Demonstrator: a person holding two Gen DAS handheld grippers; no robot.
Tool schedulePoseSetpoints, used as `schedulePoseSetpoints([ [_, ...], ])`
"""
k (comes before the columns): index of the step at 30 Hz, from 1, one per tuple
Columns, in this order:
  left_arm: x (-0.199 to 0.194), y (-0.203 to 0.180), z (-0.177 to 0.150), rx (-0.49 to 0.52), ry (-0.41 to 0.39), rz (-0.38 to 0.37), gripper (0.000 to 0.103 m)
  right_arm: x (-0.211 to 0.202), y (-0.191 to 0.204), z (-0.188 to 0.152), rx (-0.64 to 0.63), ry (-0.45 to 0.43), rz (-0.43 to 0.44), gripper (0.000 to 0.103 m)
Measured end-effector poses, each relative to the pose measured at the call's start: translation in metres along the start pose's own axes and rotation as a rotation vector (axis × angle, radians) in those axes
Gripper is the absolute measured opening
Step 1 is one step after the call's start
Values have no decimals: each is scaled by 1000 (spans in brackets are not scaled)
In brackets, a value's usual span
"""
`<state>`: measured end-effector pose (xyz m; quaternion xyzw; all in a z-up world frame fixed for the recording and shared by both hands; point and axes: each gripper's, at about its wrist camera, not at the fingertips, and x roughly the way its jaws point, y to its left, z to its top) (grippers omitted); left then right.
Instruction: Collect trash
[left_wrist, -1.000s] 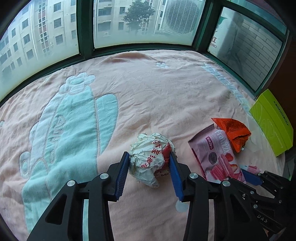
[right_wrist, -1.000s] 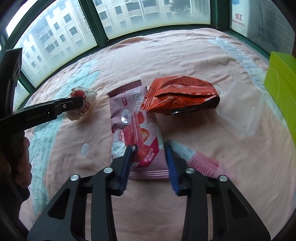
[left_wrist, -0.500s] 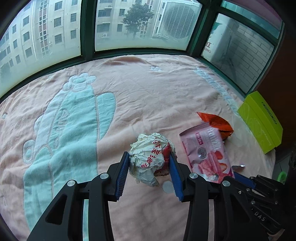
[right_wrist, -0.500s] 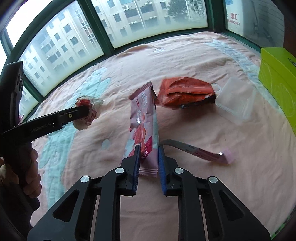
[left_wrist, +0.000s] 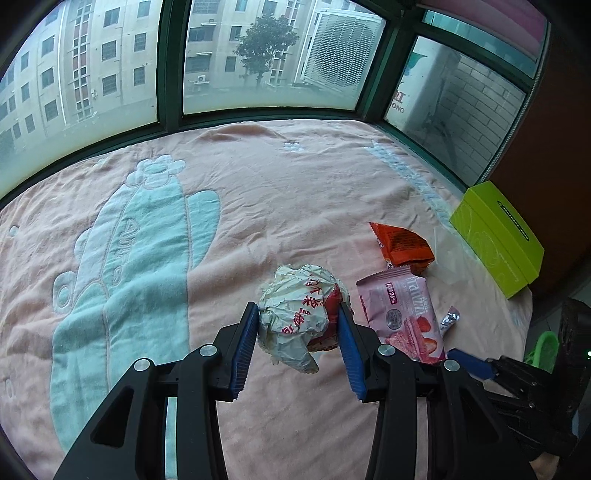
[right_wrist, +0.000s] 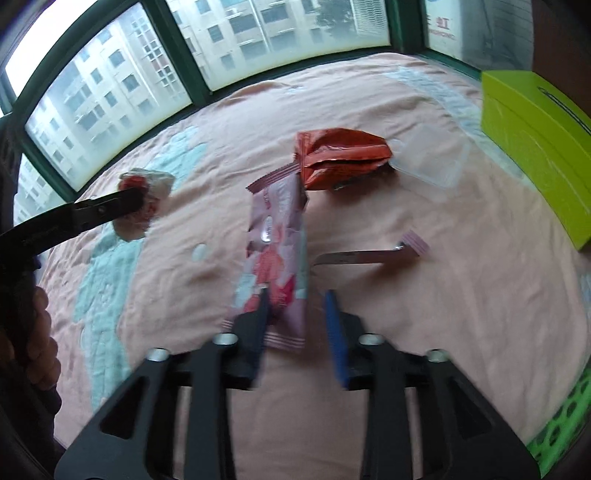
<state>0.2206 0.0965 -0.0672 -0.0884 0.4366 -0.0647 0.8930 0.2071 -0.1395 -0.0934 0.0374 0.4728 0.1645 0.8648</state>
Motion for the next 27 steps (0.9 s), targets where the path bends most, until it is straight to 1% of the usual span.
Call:
schedulePoseSetpoints([
  [1, 0, 1, 0, -2, 1, -1, 41, -3, 0, 1, -3, -18, -16, 60],
  [2, 0, 1, 0, -4, 1, -1, 41, -5, 1, 2, -3, -27, -25, 61],
  [5, 0, 5, 1, -13, 0, 1, 41, -10, 5, 9, 8, -45, -32, 63],
  [6, 0, 6, 1, -16, -1, 0, 41, -12, 6, 11, 8, -53, -40, 66],
  [11, -2, 13, 1, -24, -6, 3, 41, -12, 18, 17, 6, -62, -19, 67],
  [14, -2, 18, 0, -33, -4, 6, 41, -3, 32, 19, -9, -56, -24, 73],
  [18, -4, 24, -1, -40, -4, 8, 41, 22, 39, 19, -14, -17, -33, 74],
  [20, -4, 26, -2, -43, -4, 10, 41, 34, 42, 19, -25, 2, -61, 74],
  [22, -5, 29, -2, -48, -3, 14, 41, 44, 46, 17, -53, 20, -86, 77],
  [27, -2, 35, -4, -61, 2, 14, 41, 55, 46, 10, -80, 37, -110, 77],
])
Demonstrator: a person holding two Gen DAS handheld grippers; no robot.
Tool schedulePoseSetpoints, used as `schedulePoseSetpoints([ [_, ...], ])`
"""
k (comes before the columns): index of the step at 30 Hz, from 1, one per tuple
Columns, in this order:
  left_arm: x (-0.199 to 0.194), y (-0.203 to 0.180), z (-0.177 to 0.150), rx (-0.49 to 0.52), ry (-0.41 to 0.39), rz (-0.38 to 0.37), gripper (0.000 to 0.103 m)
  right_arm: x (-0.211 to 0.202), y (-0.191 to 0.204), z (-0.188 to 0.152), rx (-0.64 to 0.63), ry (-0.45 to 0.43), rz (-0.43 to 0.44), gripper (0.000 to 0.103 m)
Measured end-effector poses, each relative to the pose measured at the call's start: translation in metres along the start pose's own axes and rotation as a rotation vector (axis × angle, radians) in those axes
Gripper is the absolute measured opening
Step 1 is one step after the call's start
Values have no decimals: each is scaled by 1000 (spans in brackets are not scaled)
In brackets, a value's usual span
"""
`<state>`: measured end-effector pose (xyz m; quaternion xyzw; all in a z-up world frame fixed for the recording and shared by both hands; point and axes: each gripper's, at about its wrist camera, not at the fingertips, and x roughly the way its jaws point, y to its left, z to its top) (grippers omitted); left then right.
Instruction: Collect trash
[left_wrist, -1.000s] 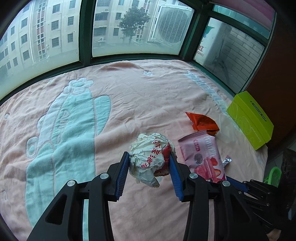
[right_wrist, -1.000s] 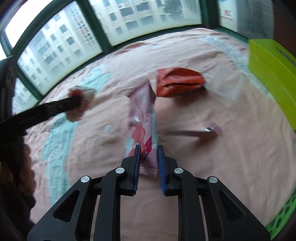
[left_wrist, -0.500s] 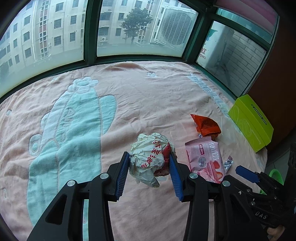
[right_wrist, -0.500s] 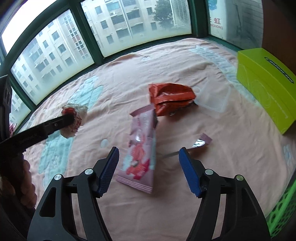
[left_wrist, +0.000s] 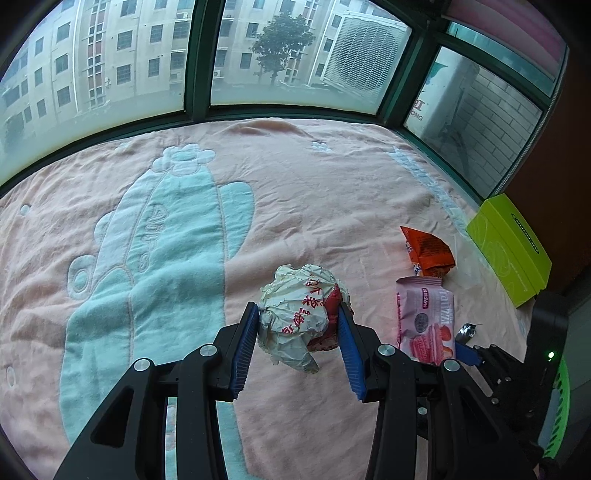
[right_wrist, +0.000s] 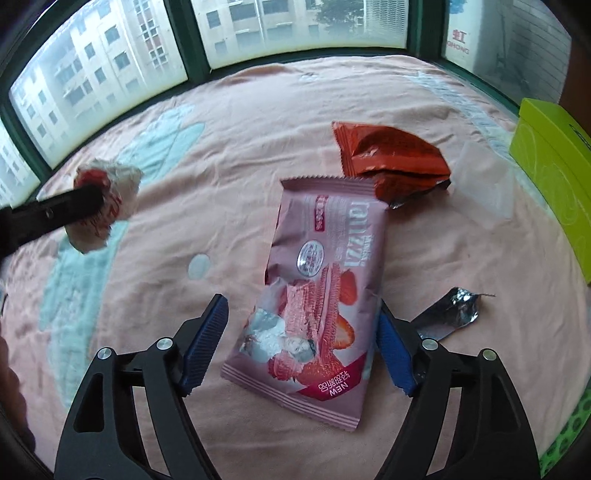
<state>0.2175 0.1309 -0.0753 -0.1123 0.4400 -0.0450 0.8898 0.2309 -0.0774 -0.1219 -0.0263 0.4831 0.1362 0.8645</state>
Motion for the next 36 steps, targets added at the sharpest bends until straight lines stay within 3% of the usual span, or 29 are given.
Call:
schedulePoseSetpoints([
  [5, 1, -1, -1, 0, 3, -7, 41, -1, 0, -6, -38, -10, -21, 69],
  [16, -13, -19, -6, 20, -11, -34, 41, -33, -21, -21, 16, -38, 35, 30],
  [21, -21, -29, -9, 26, -20, -51, 41, -50, -28, -30, 32, -46, 83, 28],
  [24, -23, -32, -11, 29, -20, -54, 41, -60, -37, -34, 71, -61, 101, 31],
  [26, -23, -32, -11, 29, -18, -54, 41, -65, -44, -35, 105, -69, 119, 40],
  [28, -23, -32, -12, 27, -16, -53, 41, -70, -51, -35, 139, -86, 123, 58],
  [30, -23, -31, -12, 26, -16, -53, 41, -74, -58, -36, 171, -101, 112, 69],
  [33, -24, -30, -12, 23, -15, -49, 41, -73, -70, -38, 222, -94, 84, 79],
  [36, -22, -29, -12, 21, -12, -51, 41, -60, -83, -41, 304, -59, 99, 80],
])
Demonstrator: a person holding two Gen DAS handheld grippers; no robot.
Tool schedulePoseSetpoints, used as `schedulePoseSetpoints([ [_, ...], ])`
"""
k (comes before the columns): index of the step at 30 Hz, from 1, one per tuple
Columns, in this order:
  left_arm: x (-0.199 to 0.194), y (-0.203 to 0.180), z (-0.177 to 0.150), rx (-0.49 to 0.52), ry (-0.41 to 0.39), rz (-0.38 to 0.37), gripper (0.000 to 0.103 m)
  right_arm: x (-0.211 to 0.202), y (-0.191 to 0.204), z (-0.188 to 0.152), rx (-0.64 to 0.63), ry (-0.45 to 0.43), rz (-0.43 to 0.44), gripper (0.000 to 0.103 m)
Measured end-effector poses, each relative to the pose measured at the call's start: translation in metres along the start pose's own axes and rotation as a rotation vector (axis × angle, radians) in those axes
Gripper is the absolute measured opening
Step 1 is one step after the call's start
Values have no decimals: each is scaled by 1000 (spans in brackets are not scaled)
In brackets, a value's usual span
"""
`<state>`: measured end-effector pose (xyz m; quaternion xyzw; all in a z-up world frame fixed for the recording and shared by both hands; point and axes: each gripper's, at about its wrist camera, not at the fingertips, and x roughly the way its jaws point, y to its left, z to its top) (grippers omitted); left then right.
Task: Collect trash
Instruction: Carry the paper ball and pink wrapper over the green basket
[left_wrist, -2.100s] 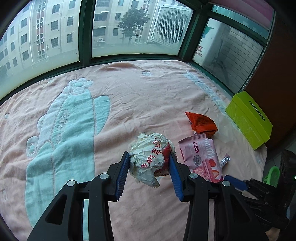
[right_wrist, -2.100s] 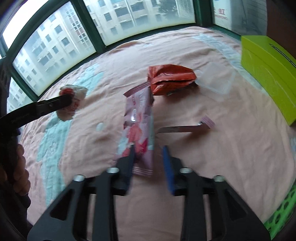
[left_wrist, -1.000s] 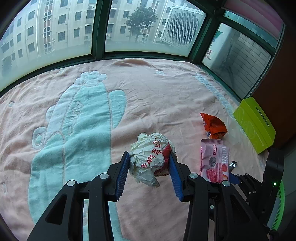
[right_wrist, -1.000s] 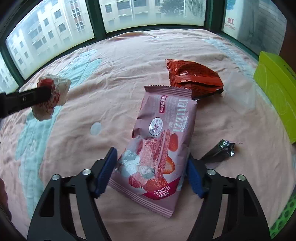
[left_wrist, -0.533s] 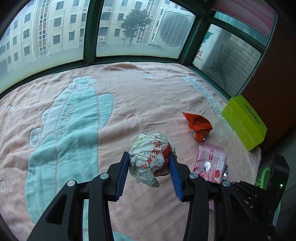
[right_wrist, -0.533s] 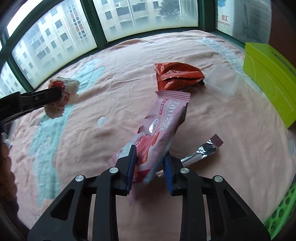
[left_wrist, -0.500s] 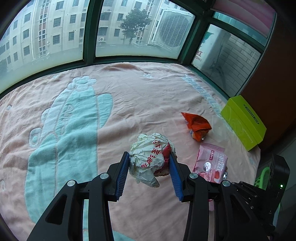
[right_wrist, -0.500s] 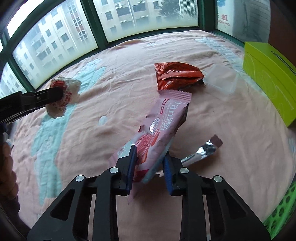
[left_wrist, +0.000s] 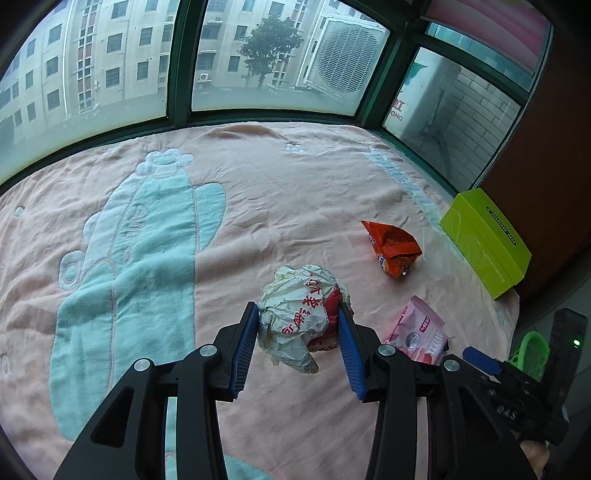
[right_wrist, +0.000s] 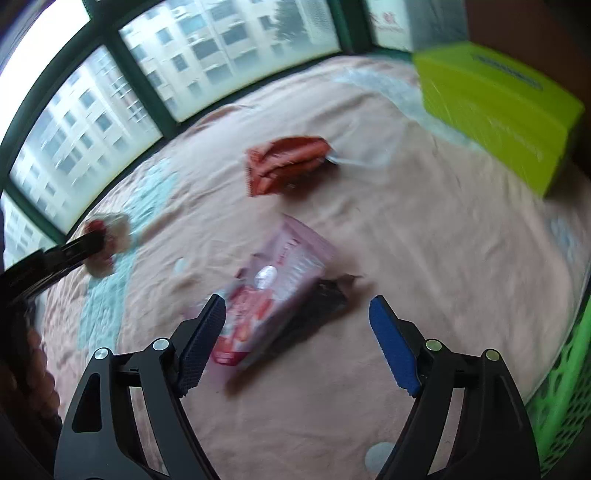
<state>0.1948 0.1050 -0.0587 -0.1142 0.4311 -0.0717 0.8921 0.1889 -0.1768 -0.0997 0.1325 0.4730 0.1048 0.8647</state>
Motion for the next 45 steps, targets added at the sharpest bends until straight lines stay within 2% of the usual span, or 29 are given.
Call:
schedulePoseSetpoints([
  [3, 2, -1, -1, 0, 7, -2, 41, 13, -6, 1, 50, 31, 2, 80],
  [5, 4, -1, -2, 1, 10, -2, 41, 15, -2, 2, 39, 11, -6, 80],
  [8, 6, -1, -2, -1, 16, -4, 41, 22, 8, 4, 7, 7, -8, 71],
  [9, 7, -1, -2, -2, 17, -4, 41, 24, 14, 5, -20, 0, -27, 63],
  [10, 7, -1, -2, -3, 18, -3, 41, 26, 15, 5, -31, 4, -25, 48],
  [15, 4, -1, -2, 0, 18, -2, 41, 22, 17, 5, -30, -1, 13, 22],
  [18, 0, -3, -3, 6, 16, -4, 41, 9, 16, 3, -31, -17, 29, 16],
  [24, -13, -23, -8, 34, 1, -34, 41, -31, 8, -3, -46, -68, 33, 13],
  [30, -24, -61, -21, 77, 5, -82, 41, -71, -8, -14, -45, -112, 11, 13],
  [36, -35, -104, -36, 122, 10, -142, 41, -121, -32, -30, -43, -184, -44, 13],
  [45, -48, -170, -55, 209, 13, -233, 41, -173, -76, -52, 10, -249, -125, 13],
])
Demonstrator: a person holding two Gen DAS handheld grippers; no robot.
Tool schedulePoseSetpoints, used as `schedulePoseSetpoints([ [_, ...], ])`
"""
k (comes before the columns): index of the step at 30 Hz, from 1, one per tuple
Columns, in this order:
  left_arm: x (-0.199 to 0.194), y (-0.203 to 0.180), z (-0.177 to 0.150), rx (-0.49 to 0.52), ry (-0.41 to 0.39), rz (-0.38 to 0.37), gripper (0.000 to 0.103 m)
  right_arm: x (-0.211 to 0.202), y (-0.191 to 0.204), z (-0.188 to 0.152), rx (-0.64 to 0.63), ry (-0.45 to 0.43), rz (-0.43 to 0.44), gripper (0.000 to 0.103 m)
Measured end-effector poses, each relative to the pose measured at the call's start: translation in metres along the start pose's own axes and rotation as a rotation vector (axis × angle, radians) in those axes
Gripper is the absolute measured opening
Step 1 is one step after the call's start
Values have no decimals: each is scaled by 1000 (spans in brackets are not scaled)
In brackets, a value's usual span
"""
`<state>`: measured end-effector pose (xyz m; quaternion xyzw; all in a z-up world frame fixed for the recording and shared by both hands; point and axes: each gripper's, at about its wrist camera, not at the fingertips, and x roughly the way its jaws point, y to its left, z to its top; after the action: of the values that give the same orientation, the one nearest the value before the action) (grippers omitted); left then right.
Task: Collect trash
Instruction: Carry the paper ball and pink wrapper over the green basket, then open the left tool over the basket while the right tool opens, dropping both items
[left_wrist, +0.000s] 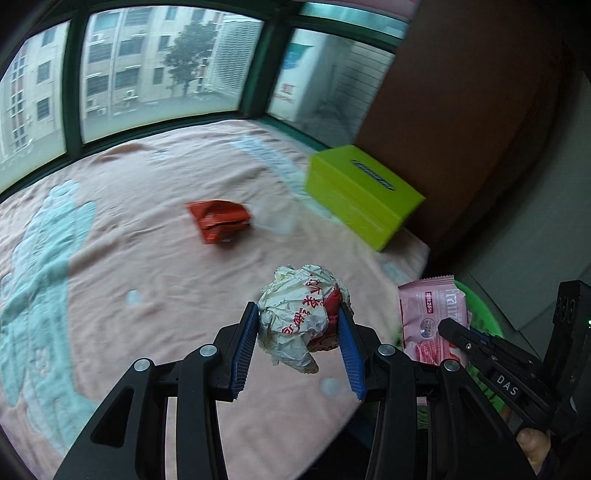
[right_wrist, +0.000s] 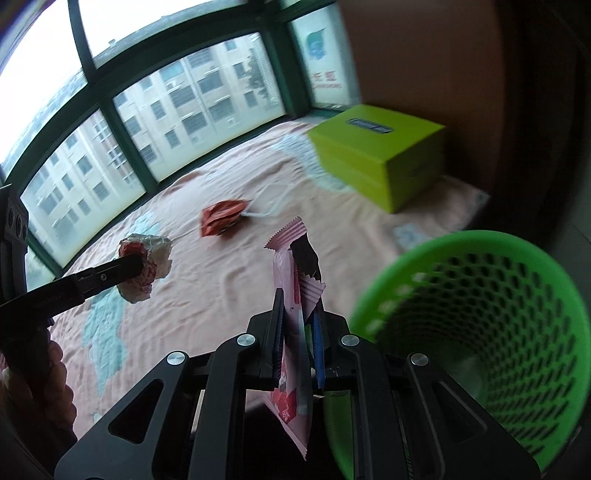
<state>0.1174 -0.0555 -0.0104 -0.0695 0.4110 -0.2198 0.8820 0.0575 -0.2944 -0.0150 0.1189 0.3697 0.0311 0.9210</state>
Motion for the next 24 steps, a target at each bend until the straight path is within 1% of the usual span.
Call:
schedulePoseSetpoints([
  [6, 7, -45, 0, 57, 6, -63, 41, -31, -32, -6, 17, -43, -103, 14],
  [12, 14, -84, 0, 118, 19, -127, 41, -51, -68, -19, 68, -57, -185, 15],
  [15, 20, -102, 0, 146, 30, -150, 41, -58, -83, -26, 99, -55, -209, 16],
  [21, 29, -133, -4, 194, 56, -190, 41, -66, -104, -33, 148, -53, -229, 17],
  [23, 34, -140, -5, 207, 67, -197, 41, -68, -111, -36, 166, -53, -233, 24],
  [24, 36, -143, -6, 212, 72, -200, 41, -70, -113, -37, 172, -60, -239, 34],
])
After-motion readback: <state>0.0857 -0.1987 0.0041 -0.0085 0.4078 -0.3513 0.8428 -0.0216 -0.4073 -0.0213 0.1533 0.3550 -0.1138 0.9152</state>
